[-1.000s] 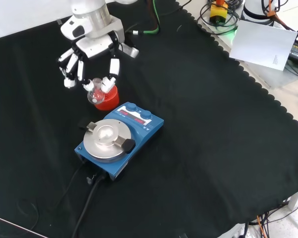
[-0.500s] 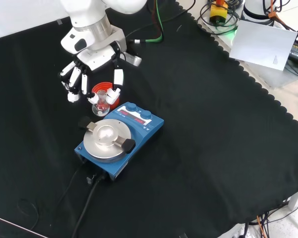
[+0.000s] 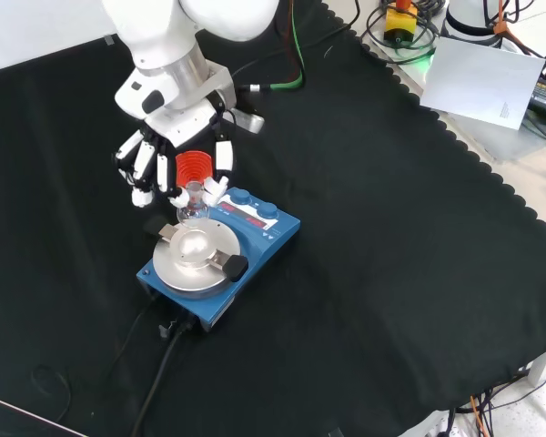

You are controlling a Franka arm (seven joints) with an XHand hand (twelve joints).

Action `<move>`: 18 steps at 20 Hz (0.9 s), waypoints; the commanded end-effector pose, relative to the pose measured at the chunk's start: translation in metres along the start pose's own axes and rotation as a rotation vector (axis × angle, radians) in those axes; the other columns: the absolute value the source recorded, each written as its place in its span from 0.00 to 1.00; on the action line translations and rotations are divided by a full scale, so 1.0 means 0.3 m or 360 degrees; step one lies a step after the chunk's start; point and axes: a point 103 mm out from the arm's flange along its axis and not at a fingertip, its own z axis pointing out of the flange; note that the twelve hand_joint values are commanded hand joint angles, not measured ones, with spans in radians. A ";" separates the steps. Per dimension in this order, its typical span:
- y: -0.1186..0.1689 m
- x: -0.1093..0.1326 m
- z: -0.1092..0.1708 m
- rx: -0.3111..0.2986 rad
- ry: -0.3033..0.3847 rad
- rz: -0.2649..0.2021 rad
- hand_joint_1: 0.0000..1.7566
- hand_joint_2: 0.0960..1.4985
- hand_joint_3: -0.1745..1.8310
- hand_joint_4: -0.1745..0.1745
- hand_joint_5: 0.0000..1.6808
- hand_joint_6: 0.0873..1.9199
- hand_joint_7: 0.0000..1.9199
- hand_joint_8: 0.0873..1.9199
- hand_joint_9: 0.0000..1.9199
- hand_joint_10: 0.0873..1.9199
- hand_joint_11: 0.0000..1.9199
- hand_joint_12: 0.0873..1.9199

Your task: Place the round-bottom flask on the heater.

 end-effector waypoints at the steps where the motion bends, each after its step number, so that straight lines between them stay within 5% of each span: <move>1: 0.014 0.031 0.035 0.0039 0.0002 -0.0027 0.63 0.38 0.46 1.00 0.72 0.41 0.25 0.24 0.33 0.24 0.09 0.67; 18: 0.045 0.018 0.090 0.0103 -0.0045 -0.0022 0.63 0.38 0.46 1.00 0.72 0.40 0.25 0.24 0.33 0.24 0.09 0.67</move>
